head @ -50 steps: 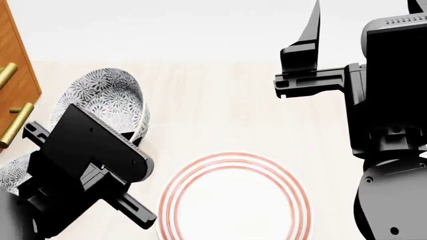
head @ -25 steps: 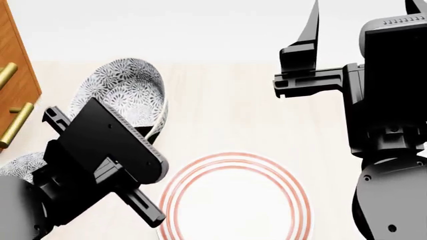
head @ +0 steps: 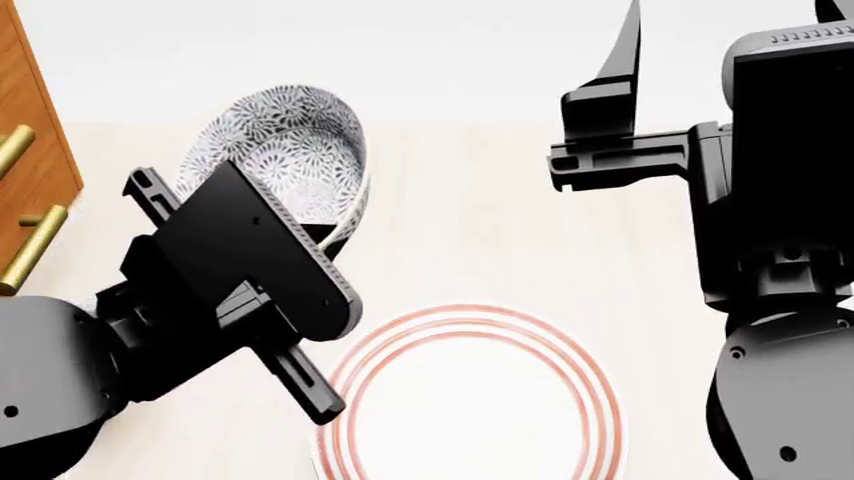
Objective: Put the bowl at the front on the plate.
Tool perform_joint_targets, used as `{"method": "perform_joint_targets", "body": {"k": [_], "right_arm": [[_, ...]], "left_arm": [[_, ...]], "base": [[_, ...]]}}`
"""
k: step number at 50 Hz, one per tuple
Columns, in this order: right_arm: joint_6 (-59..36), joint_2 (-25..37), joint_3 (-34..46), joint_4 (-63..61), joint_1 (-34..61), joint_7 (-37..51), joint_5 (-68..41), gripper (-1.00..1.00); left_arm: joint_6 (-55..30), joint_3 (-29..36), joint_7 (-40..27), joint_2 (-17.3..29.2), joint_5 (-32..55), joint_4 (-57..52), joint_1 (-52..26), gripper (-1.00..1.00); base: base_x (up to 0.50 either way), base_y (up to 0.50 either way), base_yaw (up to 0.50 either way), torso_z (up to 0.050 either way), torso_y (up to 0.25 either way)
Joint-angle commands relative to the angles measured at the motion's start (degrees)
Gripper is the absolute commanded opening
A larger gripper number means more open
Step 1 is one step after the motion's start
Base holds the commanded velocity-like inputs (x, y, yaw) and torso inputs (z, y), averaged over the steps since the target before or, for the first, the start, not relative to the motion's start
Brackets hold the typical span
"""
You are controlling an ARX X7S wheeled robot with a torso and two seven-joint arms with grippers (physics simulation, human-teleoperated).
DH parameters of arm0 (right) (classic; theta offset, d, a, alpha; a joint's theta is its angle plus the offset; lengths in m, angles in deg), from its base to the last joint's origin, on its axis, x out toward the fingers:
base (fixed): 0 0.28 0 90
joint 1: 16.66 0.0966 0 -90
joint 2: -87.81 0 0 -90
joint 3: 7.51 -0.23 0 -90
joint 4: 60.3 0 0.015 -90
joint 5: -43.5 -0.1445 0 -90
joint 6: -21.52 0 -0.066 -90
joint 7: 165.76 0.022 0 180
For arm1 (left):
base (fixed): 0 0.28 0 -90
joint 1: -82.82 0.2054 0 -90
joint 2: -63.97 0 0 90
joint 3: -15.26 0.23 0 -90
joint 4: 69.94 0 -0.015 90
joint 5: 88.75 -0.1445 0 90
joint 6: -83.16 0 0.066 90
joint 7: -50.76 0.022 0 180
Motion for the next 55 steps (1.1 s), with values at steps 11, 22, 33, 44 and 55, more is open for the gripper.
{"method": "perform_joint_targets", "body": {"k": [11,22,33,44,55], "right_arm": [[0.0,0.5,0.4,-0.6,-0.1,0.2,0.1,1.0],[0.2,0.6,0.3,-0.4,-0.5,0.5,0.1,1.0],[0.4,0.8,0.0,-0.3,-1.0,0.7,0.0,1.0],[0.8,0.8,-0.1,0.3,-1.3,0.8,0.0,1.0],[1.2,0.8,0.4,0.8,-1.1,0.8,0.3,1.0]], "left_arm": [[3.2,4.7,9.5,-3.8,-6.9,8.2,-6.3,-1.0],[5.8,6.9,13.6,-5.8,-10.1,14.7,-8.0,-1.0],[10.1,8.6,18.1,-8.9,-13.2,23.4,-9.1,-1.0],[14.7,9.9,21.4,-12.1,-15.9,32.0,-9.3,-1.0],[18.0,10.0,24.6,-14.4,-16.5,36.7,-10.0,-1.0]], "base": [[0.0,0.0,0.0,0.0,0.001],[0.0,0.0,0.0,0.0,0.001],[0.0,0.0,0.0,0.0,0.0],[0.0,0.0,0.0,0.0,0.001],[0.0,0.0,0.0,0.0,0.0]]}}
